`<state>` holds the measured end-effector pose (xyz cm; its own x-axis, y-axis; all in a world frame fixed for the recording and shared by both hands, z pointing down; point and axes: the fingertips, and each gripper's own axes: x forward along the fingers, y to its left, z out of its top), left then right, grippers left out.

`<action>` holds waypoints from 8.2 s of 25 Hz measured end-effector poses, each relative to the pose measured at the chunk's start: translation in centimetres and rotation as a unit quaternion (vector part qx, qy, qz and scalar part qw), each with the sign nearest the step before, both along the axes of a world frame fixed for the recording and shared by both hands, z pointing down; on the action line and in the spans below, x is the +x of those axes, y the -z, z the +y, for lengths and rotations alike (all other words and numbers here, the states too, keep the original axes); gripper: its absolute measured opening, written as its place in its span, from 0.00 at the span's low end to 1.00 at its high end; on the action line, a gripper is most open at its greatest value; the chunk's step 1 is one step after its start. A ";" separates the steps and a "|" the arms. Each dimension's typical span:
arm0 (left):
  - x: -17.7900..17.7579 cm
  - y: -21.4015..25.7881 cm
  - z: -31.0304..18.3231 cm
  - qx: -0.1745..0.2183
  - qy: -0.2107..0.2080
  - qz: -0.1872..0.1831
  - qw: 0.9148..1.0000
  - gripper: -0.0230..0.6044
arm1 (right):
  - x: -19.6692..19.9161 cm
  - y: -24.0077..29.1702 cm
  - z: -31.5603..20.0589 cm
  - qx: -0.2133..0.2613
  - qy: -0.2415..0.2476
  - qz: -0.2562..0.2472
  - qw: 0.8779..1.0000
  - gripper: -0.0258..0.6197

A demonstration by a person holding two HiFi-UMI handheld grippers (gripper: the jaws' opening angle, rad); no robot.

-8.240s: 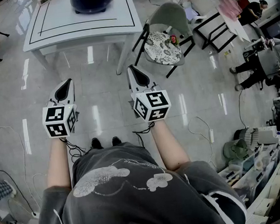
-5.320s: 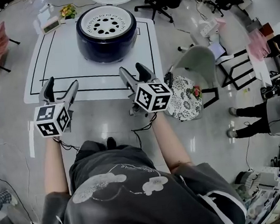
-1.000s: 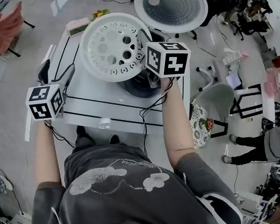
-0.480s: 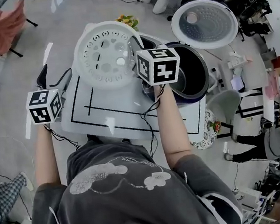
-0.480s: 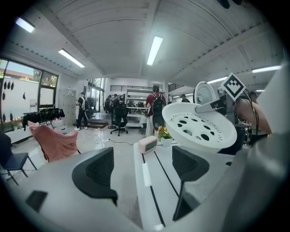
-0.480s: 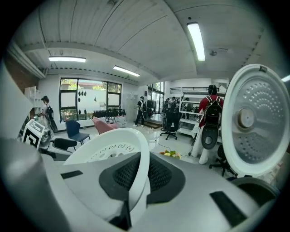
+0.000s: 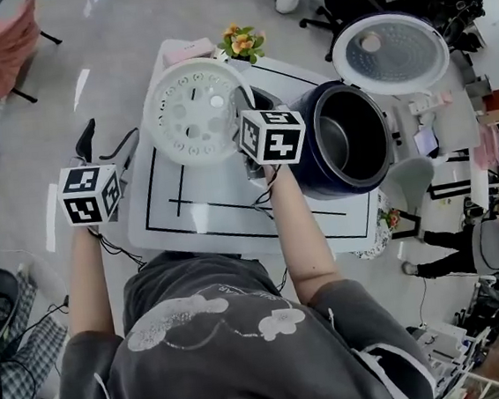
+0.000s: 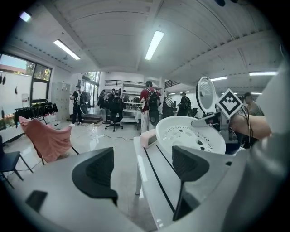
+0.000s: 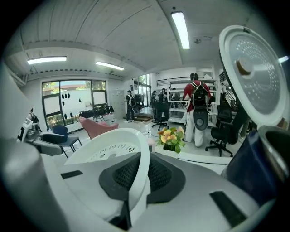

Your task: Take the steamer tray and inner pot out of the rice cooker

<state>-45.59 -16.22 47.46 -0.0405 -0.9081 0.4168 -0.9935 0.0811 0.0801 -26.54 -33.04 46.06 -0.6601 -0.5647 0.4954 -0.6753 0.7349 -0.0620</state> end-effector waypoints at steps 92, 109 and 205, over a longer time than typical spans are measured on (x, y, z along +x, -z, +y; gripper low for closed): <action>34.9 12.3 -16.7 0.097 -0.184 -0.053 0.977 0.67 | 34.7 5.2 -10.6 0.089 0.036 0.189 0.977 0.47; 35.8 10.7 -18.1 0.080 -0.148 -0.054 0.984 0.67 | 34.5 1.0 -13.7 0.073 0.094 0.369 0.922 0.38; 21.6 15.2 3.0 -0.008 -0.068 -0.088 0.994 0.10 | 15.2 17.5 13.7 0.168 0.214 -0.007 0.962 0.16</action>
